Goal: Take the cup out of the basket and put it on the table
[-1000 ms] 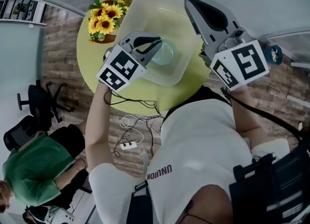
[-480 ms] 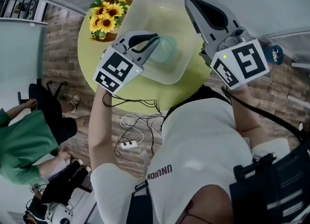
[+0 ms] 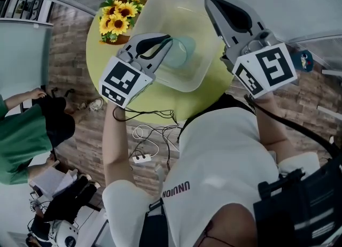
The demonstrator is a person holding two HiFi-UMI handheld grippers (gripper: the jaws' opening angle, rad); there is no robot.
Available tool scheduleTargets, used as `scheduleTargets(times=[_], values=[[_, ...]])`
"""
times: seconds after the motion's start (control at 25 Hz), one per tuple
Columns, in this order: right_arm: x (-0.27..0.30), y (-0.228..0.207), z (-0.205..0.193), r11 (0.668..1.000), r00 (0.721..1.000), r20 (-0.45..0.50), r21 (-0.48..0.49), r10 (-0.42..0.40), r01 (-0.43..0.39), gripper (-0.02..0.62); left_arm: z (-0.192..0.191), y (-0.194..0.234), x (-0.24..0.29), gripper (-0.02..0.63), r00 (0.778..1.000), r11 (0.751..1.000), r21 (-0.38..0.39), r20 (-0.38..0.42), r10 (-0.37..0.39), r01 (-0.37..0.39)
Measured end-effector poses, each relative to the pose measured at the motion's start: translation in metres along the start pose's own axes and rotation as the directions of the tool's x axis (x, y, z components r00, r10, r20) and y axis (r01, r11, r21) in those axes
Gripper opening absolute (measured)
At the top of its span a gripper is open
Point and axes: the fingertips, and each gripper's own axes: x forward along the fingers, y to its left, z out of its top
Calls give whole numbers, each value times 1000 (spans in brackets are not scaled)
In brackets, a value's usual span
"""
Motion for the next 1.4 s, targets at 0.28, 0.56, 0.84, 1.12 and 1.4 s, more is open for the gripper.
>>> scheduleTargets(times=[0.28, 0.56, 0.84, 1.12, 1.4], values=[[1, 0, 0, 1000, 1000, 2, 3, -2, 2, 20, 3, 4, -11, 30, 997, 998, -44, 52, 56, -53], [2, 1, 0, 1000, 1000, -1, -9, -4, 4, 18, 10, 8, -20, 31, 990, 992, -77, 97, 103, -96], [2, 2, -1, 1000, 1000, -9, -20, -1, 0, 18, 14, 10, -27, 30, 983, 987, -104, 131, 132, -119], [2, 3, -1, 1000, 1000, -12, -31, 3, -4, 18, 14, 8, -27, 30, 982, 987, -107, 133, 134, -120], [3, 5, 0, 999, 1000, -14, -32, 9, -10, 18, 13, 7, -28, 31, 983, 987, -110, 131, 130, -116]])
